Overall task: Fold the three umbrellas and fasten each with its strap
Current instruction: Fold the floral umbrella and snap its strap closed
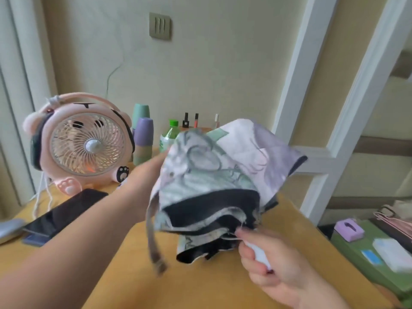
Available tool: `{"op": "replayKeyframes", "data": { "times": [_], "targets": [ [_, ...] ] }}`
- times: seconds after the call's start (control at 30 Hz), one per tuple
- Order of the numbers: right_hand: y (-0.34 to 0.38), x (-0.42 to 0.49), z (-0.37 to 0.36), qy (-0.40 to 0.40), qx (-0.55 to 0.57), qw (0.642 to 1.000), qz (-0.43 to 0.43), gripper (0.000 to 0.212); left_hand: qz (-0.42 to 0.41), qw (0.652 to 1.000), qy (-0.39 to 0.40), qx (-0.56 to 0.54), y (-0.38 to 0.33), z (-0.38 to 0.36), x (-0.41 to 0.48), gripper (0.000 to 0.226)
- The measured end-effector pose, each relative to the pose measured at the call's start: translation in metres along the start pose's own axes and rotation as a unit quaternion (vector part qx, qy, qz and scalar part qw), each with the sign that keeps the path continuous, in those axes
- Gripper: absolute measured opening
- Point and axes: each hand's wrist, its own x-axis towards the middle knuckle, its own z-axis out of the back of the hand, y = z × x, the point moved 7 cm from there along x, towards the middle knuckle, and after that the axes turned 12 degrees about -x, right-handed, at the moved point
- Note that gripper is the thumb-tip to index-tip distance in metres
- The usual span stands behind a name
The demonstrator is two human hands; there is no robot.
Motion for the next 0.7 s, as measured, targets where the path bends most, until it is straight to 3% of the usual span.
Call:
{"op": "replayKeyframes", "data": {
  "times": [0.1,0.23,0.3,0.4,0.5,0.57,0.63,0.7],
  "targets": [
    [0.012,-0.002,-0.018,0.157,0.232,0.959,-0.041,0.034,-0.052,0.997,-0.053,-0.037,-0.015,0.026,0.002,0.028],
    [0.037,-0.002,-0.038,0.254,0.338,0.906,0.012,0.029,-0.139,0.968,-0.142,0.153,-0.032,0.064,-0.008,0.024],
    [0.053,0.001,-0.048,0.242,0.349,0.904,0.038,0.026,-0.175,0.953,-0.156,0.193,-0.037,0.066,-0.016,0.019],
    [0.078,0.008,-0.063,0.158,0.342,0.922,0.084,0.025,-0.185,0.945,-0.169,0.211,-0.036,0.070,-0.024,0.027],
    [0.087,0.024,-0.076,0.061,0.343,0.929,0.128,0.021,-0.303,0.881,-0.238,0.274,-0.058,0.065,-0.045,0.019],
    [0.076,0.035,-0.084,0.005,0.360,0.923,0.136,0.024,-0.357,0.859,-0.215,0.297,-0.064,0.056,-0.056,0.015],
    [0.052,0.048,-0.090,-0.039,0.349,0.929,0.117,0.033,-0.261,0.891,-0.142,0.343,-0.046,0.043,-0.049,0.029],
    [0.018,0.058,-0.096,-0.046,0.262,0.962,0.055,0.038,-0.082,0.922,-0.079,0.370,-0.010,0.039,-0.034,0.040]
  ]
}}
